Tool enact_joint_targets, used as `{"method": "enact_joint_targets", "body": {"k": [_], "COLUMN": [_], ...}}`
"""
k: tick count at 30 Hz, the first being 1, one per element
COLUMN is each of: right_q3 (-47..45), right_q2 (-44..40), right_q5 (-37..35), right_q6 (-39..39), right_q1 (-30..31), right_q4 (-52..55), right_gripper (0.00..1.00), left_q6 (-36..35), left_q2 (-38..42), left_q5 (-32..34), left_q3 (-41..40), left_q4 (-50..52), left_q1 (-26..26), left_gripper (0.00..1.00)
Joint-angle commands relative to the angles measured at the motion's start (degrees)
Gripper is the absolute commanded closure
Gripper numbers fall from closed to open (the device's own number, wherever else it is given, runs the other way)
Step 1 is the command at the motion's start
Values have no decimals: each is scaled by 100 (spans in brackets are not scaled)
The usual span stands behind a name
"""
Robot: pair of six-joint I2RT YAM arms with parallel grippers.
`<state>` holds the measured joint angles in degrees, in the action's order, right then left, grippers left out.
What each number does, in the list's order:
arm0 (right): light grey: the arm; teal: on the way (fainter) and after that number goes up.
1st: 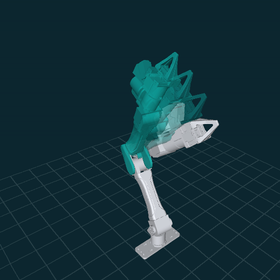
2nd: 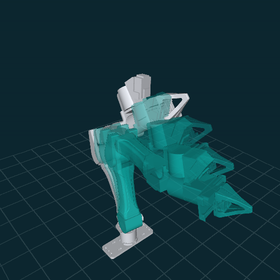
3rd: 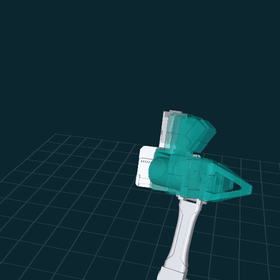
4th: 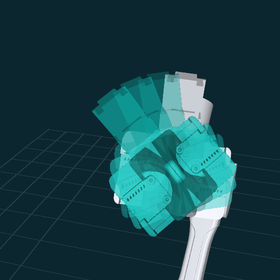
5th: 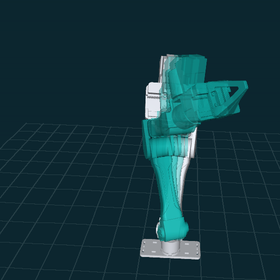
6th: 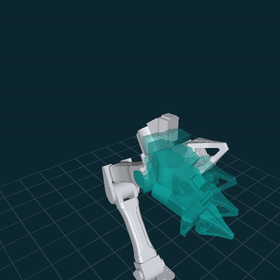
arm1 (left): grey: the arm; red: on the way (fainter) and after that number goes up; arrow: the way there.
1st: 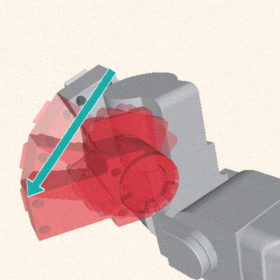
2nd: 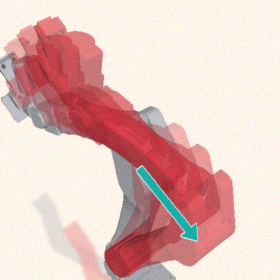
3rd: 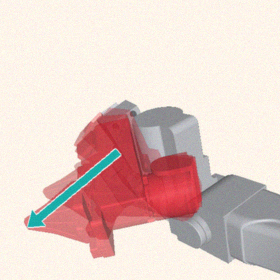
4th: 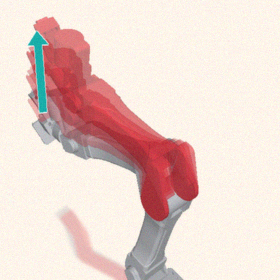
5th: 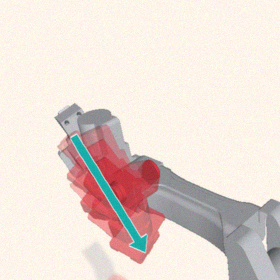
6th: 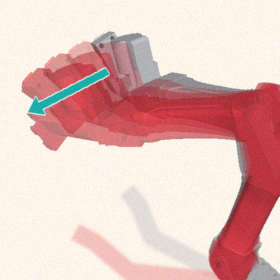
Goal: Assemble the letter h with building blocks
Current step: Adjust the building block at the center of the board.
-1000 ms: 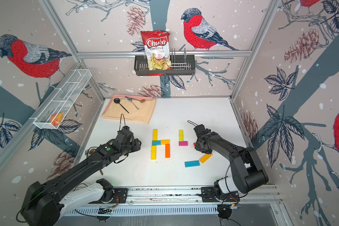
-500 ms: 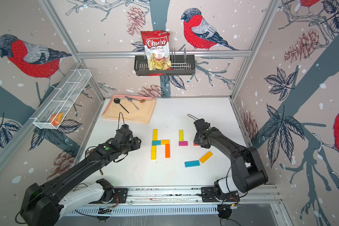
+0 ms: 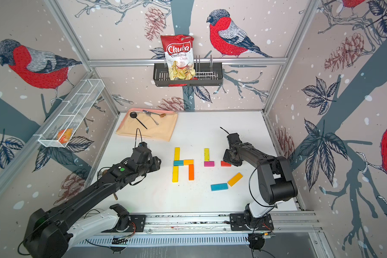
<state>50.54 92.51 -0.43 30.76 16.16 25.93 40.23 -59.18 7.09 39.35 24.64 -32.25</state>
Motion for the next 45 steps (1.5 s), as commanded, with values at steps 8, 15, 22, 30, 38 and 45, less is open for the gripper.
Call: {"method": "enact_joint_targets", "body": {"k": [8,15,22,30,38,45], "right_q3": [43,3,-105,-625,-846,-595], "right_q2": [73,-146,-535,-1135,-937,-599], "right_q5": [-396,-514,-719,-643,-610,-610], "right_q6": [180,394,522,692,730,607], "right_q1": [462,502,668,893,1081,991], "right_q4": [86,184,372,492,363,263], "right_gripper": [54,46,41,58,59,60], "left_q6": [-34,-40,-17,-15,-6,-4], "left_q2": [17,82,82,73,20,72], "left_q5": [11,33,11,14,-15,20], "left_q3": [-69,-133,-172,-222,-244,-252], "left_q4": [-28,-9,-39,-89,-130,-82], "left_q1": [16,17,9,15,15,16], "left_gripper": [46,46,46,46,46,46]}}
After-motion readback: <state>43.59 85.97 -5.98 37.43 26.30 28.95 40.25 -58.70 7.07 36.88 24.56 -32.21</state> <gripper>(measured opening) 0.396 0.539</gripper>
